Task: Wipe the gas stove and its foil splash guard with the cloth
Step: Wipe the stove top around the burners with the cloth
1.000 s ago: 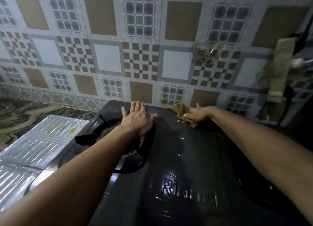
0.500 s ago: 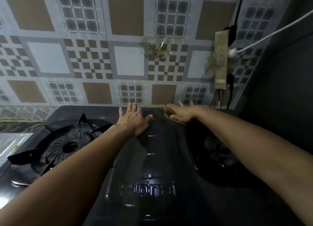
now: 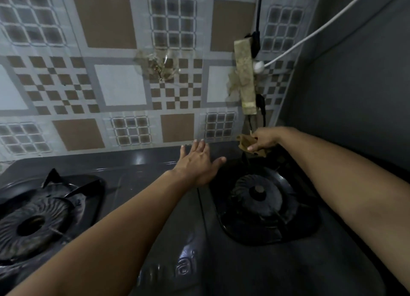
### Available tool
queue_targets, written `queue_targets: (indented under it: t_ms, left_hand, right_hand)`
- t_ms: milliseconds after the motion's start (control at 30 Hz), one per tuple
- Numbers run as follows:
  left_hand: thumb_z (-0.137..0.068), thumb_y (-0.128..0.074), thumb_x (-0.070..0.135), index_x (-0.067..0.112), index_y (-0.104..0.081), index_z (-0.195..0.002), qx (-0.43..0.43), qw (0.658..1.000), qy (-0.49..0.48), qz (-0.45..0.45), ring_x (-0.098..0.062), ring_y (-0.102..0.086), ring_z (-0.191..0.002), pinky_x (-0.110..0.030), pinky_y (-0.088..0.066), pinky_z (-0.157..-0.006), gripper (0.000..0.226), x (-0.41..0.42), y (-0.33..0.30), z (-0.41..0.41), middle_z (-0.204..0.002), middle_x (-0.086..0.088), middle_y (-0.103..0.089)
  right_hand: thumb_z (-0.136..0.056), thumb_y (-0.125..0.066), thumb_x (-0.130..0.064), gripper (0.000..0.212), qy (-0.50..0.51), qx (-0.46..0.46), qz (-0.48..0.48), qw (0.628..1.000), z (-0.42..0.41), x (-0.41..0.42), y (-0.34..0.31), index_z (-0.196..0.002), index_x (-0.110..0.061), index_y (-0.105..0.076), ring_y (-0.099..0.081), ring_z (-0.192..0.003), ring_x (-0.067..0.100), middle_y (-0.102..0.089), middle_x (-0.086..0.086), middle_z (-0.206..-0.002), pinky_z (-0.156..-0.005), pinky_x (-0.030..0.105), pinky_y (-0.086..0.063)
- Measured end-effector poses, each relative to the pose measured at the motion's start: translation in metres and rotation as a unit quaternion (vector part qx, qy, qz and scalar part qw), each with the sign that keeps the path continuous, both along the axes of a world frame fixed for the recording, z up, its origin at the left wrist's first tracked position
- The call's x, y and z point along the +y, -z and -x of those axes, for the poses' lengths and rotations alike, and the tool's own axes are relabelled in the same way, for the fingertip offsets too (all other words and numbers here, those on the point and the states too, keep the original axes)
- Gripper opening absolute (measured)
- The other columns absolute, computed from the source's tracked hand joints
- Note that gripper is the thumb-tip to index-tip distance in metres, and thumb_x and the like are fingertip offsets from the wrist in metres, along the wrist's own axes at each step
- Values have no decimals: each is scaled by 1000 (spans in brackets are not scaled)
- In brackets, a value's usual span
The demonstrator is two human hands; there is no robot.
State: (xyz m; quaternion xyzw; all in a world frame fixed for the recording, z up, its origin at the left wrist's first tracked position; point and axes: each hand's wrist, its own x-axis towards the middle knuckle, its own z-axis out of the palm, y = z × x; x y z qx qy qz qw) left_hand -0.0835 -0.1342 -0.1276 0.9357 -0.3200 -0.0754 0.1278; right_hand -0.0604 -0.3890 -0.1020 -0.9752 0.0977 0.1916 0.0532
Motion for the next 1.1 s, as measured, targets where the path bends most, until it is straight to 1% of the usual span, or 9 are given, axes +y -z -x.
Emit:
queue_targets:
  t_ms: [233,433,533,633,700,800,900,967,1100]
  left_hand:
    - [-99,-22,56,23,-6,-155,9,994,106,-7,-18,10,-150,-54,9,-118,67,-36,9,11,-164,0,6]
    - [-99,-17,57,28,-7,-155,8,992,103,-76,-19,15,-149,-60,11,-114,64,-41,12,11,-163,1,12]
    - [-98,-18,59,22,-2,-155,-4,993,89,-81,-19,17,-149,-58,12,-115,70,-41,14,9,-162,-1,15]
    - [-97,-18,61,19,0,-155,-20,993,84,-85,-20,19,-148,-57,13,-115,74,-42,16,11,-162,-2,16]
    - [-96,-17,63,19,1,-155,-29,993,75,-88,-21,21,-148,-56,14,-115,76,-41,16,11,-162,-4,18]
    - [-93,-17,67,19,5,-155,-40,990,74,-110,-23,25,-146,-57,14,-115,81,-42,12,15,-160,-6,23]
    - [-91,-18,71,19,11,-154,-24,988,66,-136,-26,27,-145,-59,15,-114,87,-42,3,22,-158,-6,29]
    - [-88,-18,74,17,11,-154,-10,989,53,-137,-26,27,-145,-59,15,-114,92,-41,0,27,-157,-7,30]
    - [-90,-19,72,15,2,-155,-19,992,77,-103,-25,23,-147,-58,15,-114,89,-33,7,55,-160,-8,23]
  right_hand:
    - [-93,-58,-40,68,106,-40,-101,988,31,-12,12,-146,-6,-32,-45,-128,28,-45,13,-143,-105,31,-36]
    - [-97,-52,-37,52,239,-38,-163,956,66,-12,8,-133,1,-44,-48,-122,30,-49,11,-126,-90,32,-38]
    - [-100,-47,-26,22,317,-56,-250,913,86,-19,12,-108,-7,-55,-53,-102,30,-54,10,-108,-81,36,-43]
    - [-102,-33,-13,36,383,-97,-342,853,105,-23,20,-70,-7,-49,-44,-66,20,-57,6,-67,-53,22,-41]
    - [-101,-34,-15,38,421,-103,-361,826,119,-22,22,-69,-12,-54,-46,-63,20,-57,6,-59,-54,23,-39]
    - [-96,-50,-25,18,445,-58,-373,812,146,-20,25,-89,-14,-62,-59,-84,26,-65,10,-88,-81,38,-49]
    - [-91,-60,-31,33,445,-64,-334,829,173,-15,27,-116,-10,-57,-55,-111,38,-59,17,-116,-95,65,-39]
    - [-91,-60,-32,41,444,-83,-323,832,191,-11,31,-122,-7,-53,-54,-114,38,-57,18,-123,-94,64,-42]
    - [-97,-49,-33,42,385,-101,-274,875,238,-1,43,-132,-11,-53,-54,-115,29,-57,12,-130,-101,46,-44]
